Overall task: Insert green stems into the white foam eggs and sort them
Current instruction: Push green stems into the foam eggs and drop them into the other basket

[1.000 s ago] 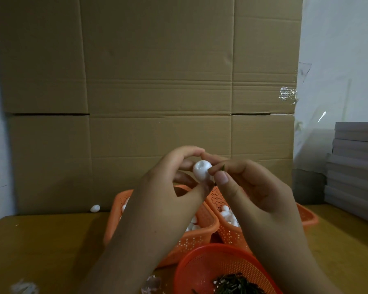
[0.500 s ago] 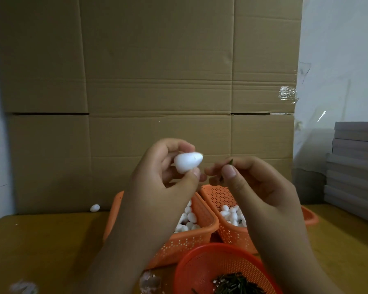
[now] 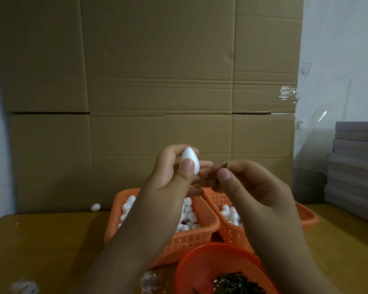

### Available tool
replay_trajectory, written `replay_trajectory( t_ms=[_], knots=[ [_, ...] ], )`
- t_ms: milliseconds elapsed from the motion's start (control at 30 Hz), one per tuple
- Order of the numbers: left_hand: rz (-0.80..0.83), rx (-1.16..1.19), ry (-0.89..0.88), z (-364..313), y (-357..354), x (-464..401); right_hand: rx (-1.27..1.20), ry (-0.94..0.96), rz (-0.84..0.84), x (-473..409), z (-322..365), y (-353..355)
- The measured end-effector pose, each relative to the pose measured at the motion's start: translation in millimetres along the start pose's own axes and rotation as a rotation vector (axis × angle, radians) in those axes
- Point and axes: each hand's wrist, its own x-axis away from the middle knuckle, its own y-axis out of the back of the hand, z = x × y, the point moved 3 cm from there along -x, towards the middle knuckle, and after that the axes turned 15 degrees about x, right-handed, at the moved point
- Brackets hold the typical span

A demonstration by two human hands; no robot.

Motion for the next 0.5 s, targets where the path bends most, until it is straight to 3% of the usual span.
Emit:
replay_trajectory(
  t_ms=[167,500],
  knots=[
    [0.03,0.086,0.031,-1.8,-3.3,-0.9,-0.057,-0.1,0.054,-1.2,-2.6,0.6],
    [-0.163,-0.192,-0.182,-6.9,8.2,-3.8,-0.1,-0.137,0.064,-2.3,-2.7,2.2]
  ],
)
